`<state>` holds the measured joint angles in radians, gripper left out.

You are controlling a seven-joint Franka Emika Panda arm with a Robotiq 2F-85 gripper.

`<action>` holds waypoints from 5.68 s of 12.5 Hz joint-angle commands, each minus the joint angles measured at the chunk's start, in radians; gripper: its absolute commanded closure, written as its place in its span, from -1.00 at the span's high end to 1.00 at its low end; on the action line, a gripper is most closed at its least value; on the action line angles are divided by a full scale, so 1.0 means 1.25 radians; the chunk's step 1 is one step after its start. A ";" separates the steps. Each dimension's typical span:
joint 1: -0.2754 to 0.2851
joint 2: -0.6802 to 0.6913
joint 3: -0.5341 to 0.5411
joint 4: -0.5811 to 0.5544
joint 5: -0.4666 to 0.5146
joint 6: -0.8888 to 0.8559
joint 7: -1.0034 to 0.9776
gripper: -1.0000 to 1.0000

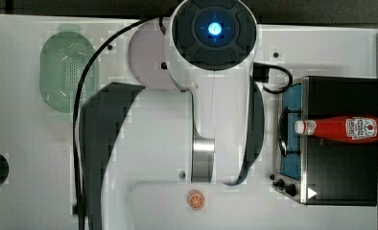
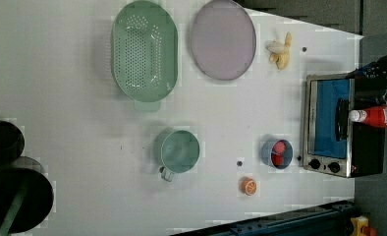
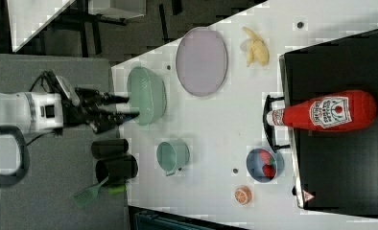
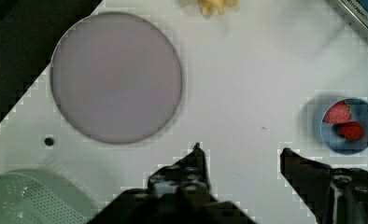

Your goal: Pick Ketchup from oven and place it on table.

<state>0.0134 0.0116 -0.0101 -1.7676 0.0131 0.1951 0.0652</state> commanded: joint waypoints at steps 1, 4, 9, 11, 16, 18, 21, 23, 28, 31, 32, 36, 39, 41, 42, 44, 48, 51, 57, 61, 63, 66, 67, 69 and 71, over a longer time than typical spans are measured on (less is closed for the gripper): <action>-0.021 -0.346 -0.030 -0.196 -0.005 -0.133 -0.040 0.58; -0.023 -0.345 -0.035 -0.196 -0.006 -0.124 -0.040 1.00; -0.046 -0.312 -0.116 -0.195 -0.007 -0.020 -0.040 1.00; -0.056 -0.280 -0.170 -0.195 -0.007 0.001 -0.040 1.00; -0.066 -0.171 -0.306 -0.185 -0.007 0.054 -0.051 1.00; -0.068 -0.115 -0.355 -0.168 -0.007 0.120 -0.054 1.00; -0.072 -0.024 -0.409 -0.134 -0.007 0.167 -0.054 1.00; -0.075 0.044 -0.439 -0.098 -0.006 0.196 -0.054 1.00; -0.099 0.208 -0.488 -0.004 0.020 0.256 -0.051 1.00; -0.123 0.275 -0.491 0.015 0.110 0.270 -0.048 1.00; -0.127 0.292 -0.490 0.015 0.125 0.292 -0.048 1.00; -0.131 0.336 -0.491 0.014 0.151 0.318 -0.047 1.00; -0.139 0.350 -0.491 0.010 0.161 0.318 -0.047 1.00; -0.139 0.351 -0.489 0.004 0.163 0.320 -0.047 0.68; -0.139 0.352 -0.490 0.004 0.163 0.321 -0.047 0.43; -0.138 0.348 -0.490 0.011 0.162 0.322 -0.048 0.24; -0.124 0.313 -0.489 0.065 0.151 0.312 -0.064 0.24; -0.074 0.264 -0.484 0.121 0.100 0.236 -0.130 0.24; 0.068 0.150 -0.412 0.154 0.094 -0.004 -0.133 0.24; 0.126 0.125 -0.327 0.139 0.094 -0.069 -0.128 0.24; 0.148 0.125 -0.285 0.124 0.094 -0.066 -0.125 0.24; 0.175 0.125 -0.235 0.078 0.081 -0.061 -0.053 0.24; 0.183 0.125 -0.225 0.052 0.070 -0.052 -0.005 0.24; 0.189 0.126 -0.217 -0.016 0.051 -0.009 0.076 0.24; 0.188 0.127 -0.219 -0.101 0.048 0.070 0.115 0.24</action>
<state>0.2922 0.1901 -0.2546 -1.8896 0.0957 0.2522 0.0984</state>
